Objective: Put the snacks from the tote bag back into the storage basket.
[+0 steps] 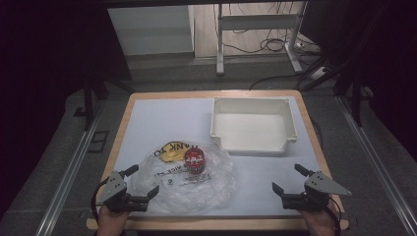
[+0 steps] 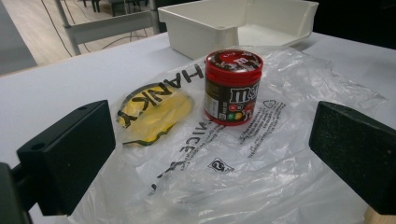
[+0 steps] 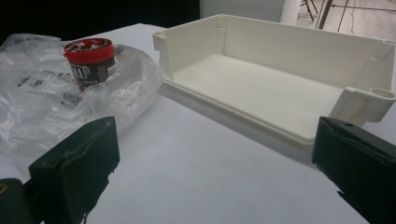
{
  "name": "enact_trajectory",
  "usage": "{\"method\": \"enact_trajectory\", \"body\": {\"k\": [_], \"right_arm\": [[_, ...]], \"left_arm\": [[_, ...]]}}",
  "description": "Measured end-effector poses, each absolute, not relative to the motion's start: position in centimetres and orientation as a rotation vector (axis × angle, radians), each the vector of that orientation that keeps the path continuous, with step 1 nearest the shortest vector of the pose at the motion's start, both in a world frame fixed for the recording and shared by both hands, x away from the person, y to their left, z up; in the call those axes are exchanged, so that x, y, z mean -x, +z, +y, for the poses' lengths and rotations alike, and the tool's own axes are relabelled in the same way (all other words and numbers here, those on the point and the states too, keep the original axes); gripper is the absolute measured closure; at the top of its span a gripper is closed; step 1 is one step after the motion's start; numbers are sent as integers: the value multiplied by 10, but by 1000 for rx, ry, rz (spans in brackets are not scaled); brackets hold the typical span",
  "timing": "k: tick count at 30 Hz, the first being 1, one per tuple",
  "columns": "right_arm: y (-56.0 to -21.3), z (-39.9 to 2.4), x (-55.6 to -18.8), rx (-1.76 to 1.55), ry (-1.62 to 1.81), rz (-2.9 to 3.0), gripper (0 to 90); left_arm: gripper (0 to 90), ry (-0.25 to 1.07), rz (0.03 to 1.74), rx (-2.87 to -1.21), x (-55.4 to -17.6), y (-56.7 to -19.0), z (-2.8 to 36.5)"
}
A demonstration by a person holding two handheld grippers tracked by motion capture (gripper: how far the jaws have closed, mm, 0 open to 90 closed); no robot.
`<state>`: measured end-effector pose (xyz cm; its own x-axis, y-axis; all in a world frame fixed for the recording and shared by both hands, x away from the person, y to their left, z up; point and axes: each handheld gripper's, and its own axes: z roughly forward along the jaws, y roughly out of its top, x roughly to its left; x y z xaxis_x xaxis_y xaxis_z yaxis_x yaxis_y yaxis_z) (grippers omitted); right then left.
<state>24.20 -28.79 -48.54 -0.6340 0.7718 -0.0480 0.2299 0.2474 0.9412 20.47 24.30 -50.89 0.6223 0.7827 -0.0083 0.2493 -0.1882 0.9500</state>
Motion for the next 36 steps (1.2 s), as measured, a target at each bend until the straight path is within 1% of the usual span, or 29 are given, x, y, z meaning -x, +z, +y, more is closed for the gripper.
{"method": "enact_trajectory", "body": {"k": [24,36], "right_arm": [[-487,-282,-243,-911,1403,2036,11],[-488,-280,-244,-907,1351,2058,10]], "left_arm": [[3,592,829,-1756,-203,-509,238],[3,591,830,-1755,-203,-509,238]]}}
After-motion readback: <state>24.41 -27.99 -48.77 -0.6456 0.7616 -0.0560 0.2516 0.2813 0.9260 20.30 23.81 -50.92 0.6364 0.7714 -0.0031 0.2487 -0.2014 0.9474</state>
